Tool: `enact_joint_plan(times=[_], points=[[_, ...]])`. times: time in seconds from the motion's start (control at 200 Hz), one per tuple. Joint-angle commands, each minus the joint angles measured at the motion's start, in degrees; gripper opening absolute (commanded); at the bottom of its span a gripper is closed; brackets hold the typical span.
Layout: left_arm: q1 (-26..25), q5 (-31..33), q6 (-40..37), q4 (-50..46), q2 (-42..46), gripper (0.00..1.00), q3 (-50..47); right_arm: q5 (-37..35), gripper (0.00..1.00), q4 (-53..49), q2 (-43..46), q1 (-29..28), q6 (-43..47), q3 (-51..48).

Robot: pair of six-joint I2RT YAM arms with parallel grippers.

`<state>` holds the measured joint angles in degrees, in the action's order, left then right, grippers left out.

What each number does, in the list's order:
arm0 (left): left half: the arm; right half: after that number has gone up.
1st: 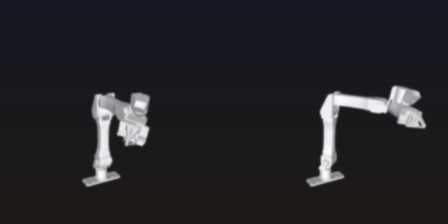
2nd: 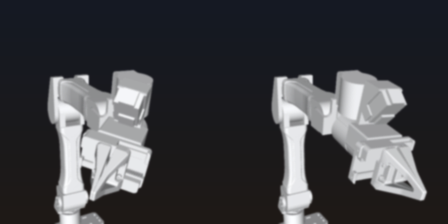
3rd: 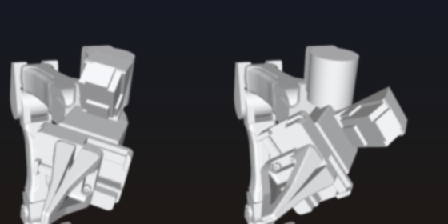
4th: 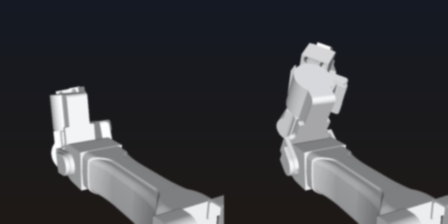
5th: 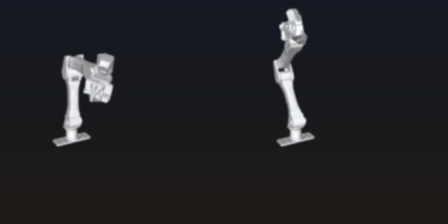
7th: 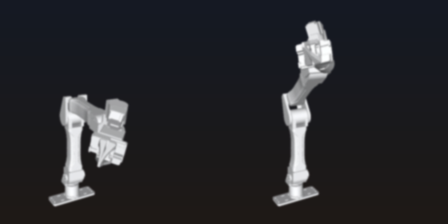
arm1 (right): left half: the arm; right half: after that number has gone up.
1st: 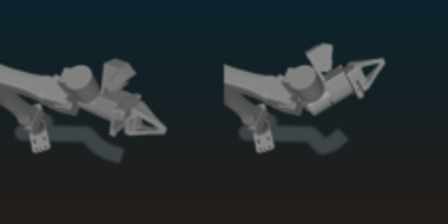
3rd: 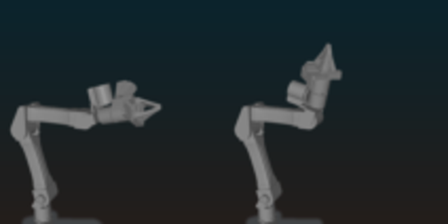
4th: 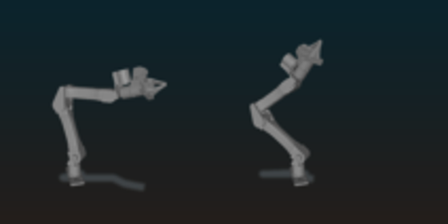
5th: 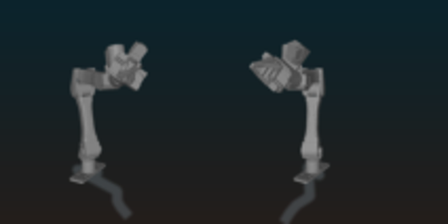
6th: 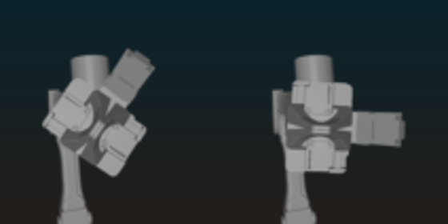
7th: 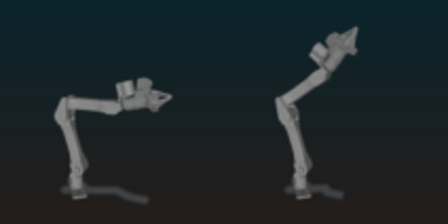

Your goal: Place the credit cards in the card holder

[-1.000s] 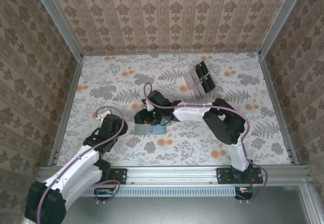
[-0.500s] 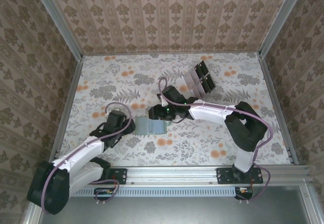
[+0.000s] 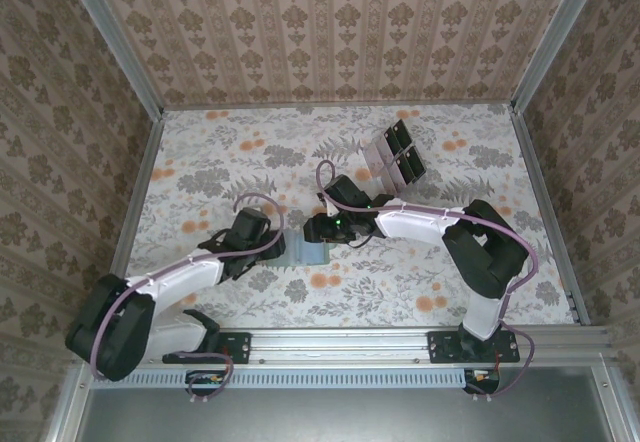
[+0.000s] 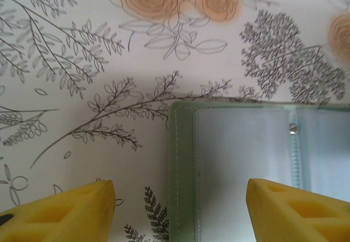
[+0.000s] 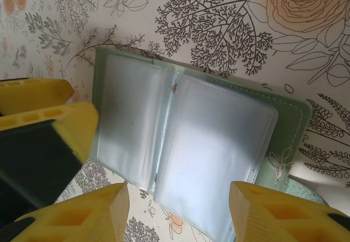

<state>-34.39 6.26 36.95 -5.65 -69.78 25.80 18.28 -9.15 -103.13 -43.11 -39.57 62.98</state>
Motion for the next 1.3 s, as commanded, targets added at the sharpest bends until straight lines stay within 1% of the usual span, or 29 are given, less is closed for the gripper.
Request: enact_joint_plan(times=[0.0, 0.155, 0.325, 0.695, 0.96, 1.295], points=[[-0.85, 2.19, -2.03, -0.40, -1.89, 0.66, 2.01, 1.52, 0.53, 1.73, -1.04, -0.21, 0.78, 0.04], [-1.46, 4.21, -1.91, -2.30, -4.43, 0.66, 2.50, 4.01, 0.52, 5.31, -3.26, -0.25, -0.78, -0.35], [-1.56, 5.99, -0.86, -3.52, -4.83, 0.66, 1.82, 3.01, 0.52, 6.73, -4.68, -0.20, -1.56, -1.68], [-1.64, 6.32, 0.14, -4.26, -5.28, 0.66, 0.36, -0.13, 0.52, 7.83, -3.81, 0.58, -3.27, -7.11], [-1.64, 5.70, 1.26, -3.98, -6.46, 0.66, -0.48, -0.81, 0.52, 7.96, -3.29, 0.62, -3.76, -8.22], [-2.06, 5.94, 1.78, -4.23, -5.37, 0.65, -1.04, -1.32, 0.52, 7.22, -1.92, 0.60, -3.76, -8.33]])
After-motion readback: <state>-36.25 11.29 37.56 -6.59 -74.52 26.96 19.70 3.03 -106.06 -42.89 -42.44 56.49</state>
